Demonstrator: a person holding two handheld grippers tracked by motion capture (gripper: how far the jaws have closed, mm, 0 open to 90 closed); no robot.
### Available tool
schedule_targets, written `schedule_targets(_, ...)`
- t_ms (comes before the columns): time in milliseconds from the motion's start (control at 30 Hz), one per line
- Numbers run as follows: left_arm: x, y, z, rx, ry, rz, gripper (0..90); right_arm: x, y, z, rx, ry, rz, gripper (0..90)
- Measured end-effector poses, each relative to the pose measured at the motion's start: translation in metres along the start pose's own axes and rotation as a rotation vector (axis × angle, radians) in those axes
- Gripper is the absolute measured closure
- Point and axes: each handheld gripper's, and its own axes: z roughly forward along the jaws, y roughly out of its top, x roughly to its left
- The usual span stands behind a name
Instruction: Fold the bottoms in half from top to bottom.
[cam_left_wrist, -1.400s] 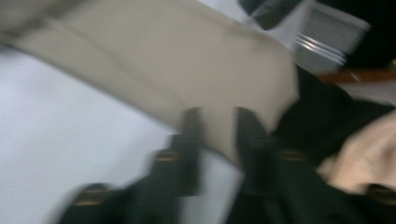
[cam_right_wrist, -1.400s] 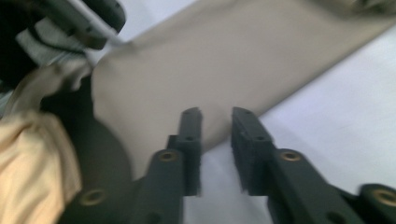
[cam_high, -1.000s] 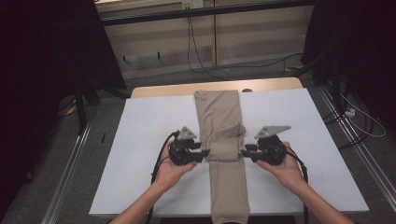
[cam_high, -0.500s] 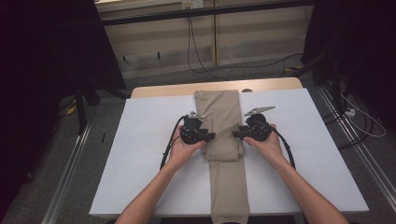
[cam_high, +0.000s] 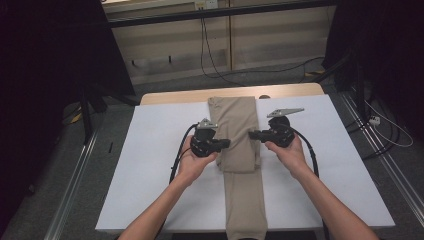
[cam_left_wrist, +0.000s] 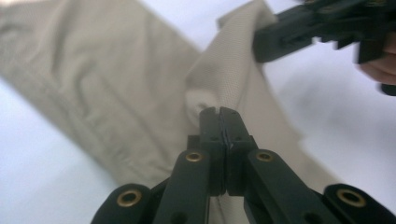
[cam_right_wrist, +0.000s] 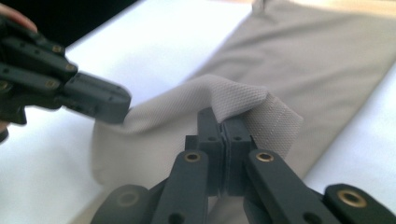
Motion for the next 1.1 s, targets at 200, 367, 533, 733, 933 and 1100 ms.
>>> schedule_targets(200,-0.029,-0.013,-0.03,-0.013,-0.04,0.061,89.5,0.019,-0.001,-0.029,-0.031,0.098,-0.019,89.5)
schedule_targets(367,-0.056,-0.049,-0.042,0.042,-0.074,0.131,89.5,0.042,-0.033,-0.043,0.035,0.143,-0.058,89.5)
schedule_targets(533,-0.068,-0.086,-0.042,0.132,-0.096,0.152,89.3,0.064,-0.069,-0.047,0.129,0.185,-0.092,88.8)
schedule_targets(733,-0.075,-0.102,-0.04,0.21,-0.15,0.185,83.3,0.085,-0.097,-0.053,0.206,0.197,-0.128,83.9)
schedule_targets(933,-0.079,-0.091,-0.042,0.16,-0.17,0.194,71.4,0.094,-0.117,-0.068,0.273,0.211,-0.132,74.9)
schedule_targets(1100,-0.07,-0.072,-0.023,0.138,-0.151,0.173,57.1,0.082,-0.115,-0.086,0.202,0.145,-0.097,72.8)
